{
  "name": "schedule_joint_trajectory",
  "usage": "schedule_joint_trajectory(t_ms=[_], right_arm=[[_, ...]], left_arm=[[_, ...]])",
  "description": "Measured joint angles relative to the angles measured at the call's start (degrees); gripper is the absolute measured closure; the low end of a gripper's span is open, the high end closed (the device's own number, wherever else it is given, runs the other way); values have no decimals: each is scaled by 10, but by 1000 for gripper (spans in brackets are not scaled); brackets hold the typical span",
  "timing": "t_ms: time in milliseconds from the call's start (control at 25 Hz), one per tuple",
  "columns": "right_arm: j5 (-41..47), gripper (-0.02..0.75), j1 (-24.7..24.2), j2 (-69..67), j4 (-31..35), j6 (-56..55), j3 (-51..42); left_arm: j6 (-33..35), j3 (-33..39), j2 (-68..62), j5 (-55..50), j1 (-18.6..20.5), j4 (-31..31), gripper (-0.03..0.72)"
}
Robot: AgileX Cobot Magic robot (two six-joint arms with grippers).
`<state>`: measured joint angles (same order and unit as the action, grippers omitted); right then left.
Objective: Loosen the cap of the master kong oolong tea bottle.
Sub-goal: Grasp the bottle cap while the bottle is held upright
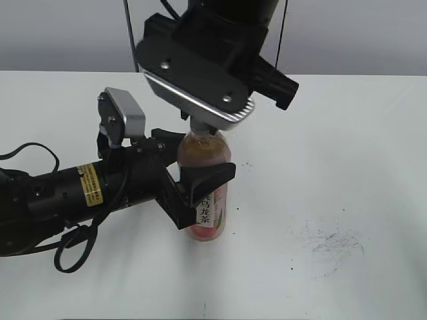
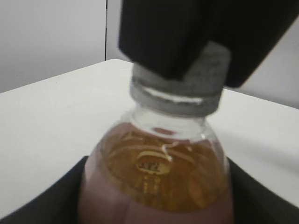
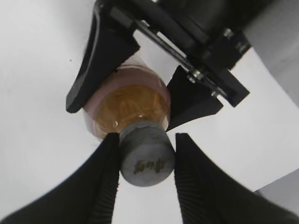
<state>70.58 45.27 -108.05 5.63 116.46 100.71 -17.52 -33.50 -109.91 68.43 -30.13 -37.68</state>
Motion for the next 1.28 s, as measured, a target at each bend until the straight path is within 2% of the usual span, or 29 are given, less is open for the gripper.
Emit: schedule_joint_trajectory(t_ms=[160,280,360,520,600,680,800,960,1120,1280], right_arm=[[1,468,0,0,0,122,0],[1,468,0,0,0,109,0],[1,430,0,0,1,31,0],[-4,179,3,0,22,-216,0],[-4,118,3,0,17,-345,0],[-4,131,3,0,3,-497,0],[-4,191,3,0,-24,-700,0],[-4,214,3,0,-30,-907,0],[-4,216,3,0,-24,-1043,0],[-4,256,3,0,-24,-1109,0]], left_arm=[[0,0,0,0,1,0,239],[-1,0,0,1,1,0,239],[-1,0,0,1,1,0,239],[-1,0,0,1,1,0,239],[-1,0,0,1,1,0,239],[-1,0,0,1,1,0,239],[-1,0,0,1,1,0,239],[-1,0,0,1,1,-2,239],[-1,0,0,1,1,-3,239],[-1,0,0,1,1,-3,239]])
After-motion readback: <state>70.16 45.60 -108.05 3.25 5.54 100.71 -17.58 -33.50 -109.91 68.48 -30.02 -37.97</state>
